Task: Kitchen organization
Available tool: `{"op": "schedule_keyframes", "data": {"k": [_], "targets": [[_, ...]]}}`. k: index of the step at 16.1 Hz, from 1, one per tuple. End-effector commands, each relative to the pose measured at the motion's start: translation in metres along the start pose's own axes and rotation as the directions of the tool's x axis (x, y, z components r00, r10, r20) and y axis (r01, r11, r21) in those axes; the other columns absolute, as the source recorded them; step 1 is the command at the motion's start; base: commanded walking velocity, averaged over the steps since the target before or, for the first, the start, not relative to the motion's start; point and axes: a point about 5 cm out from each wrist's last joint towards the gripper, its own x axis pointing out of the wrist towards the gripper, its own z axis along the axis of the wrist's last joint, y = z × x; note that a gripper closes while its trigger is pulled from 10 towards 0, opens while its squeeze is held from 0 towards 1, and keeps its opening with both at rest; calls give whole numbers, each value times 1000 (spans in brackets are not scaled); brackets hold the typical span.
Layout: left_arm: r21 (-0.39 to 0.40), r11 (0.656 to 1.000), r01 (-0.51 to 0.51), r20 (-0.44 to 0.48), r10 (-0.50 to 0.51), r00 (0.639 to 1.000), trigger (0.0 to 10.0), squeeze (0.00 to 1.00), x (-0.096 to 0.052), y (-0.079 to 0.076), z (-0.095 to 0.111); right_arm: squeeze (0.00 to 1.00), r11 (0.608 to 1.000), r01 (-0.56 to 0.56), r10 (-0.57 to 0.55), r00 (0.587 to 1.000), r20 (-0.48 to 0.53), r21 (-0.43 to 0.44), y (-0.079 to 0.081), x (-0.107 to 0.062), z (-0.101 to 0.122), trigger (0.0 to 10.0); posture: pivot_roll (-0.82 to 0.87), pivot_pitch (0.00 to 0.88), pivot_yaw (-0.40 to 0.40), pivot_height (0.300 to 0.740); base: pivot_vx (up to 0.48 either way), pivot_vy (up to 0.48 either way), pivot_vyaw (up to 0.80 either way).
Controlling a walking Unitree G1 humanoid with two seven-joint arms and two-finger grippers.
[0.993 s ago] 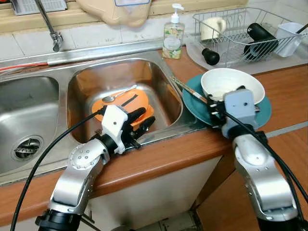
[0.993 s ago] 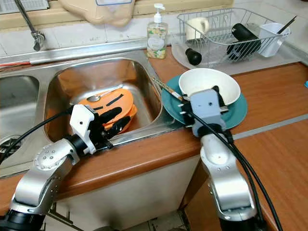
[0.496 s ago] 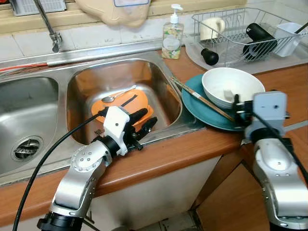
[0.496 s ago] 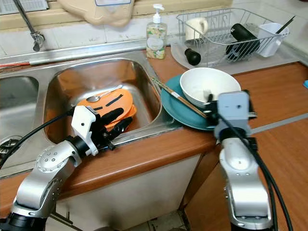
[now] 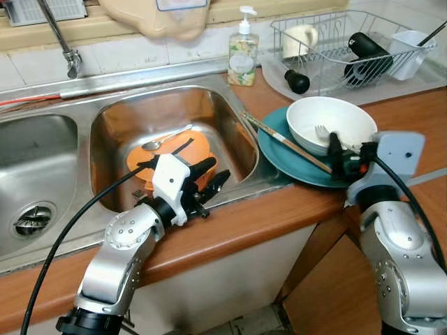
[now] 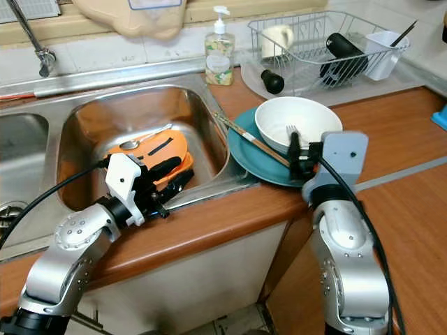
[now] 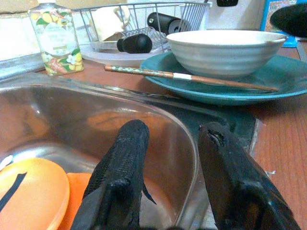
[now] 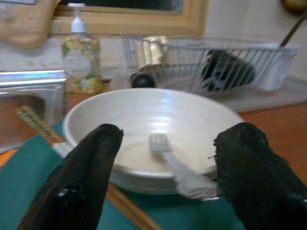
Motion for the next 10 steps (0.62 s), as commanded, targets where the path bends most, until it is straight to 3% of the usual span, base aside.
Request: {"op": "schedule_keyframes", "data": {"k": [1, 3, 10], "targets": [[18, 1000, 11, 11, -11, 1000, 10000, 0, 3, -1, 6, 0, 999, -13, 13, 1000, -9, 46, -2, 2, 2, 0, -180, 0, 45, 740, 0, 0, 0], [20, 1000, 13, 13, -14, 1000, 10000, 0, 4, -2, 7, 0, 993, -30, 33, 999, -26, 116, -3, 3, 0, 0, -180, 0, 40, 740, 0, 0, 0], [24, 1000, 10, 17, -10, 1000, 10000, 0, 6, -2, 8, 0, 994, -60, 64, 997, -39, 94, -8, 5, 1, 0, -180, 0, 34, 740, 0, 0, 0]]}}
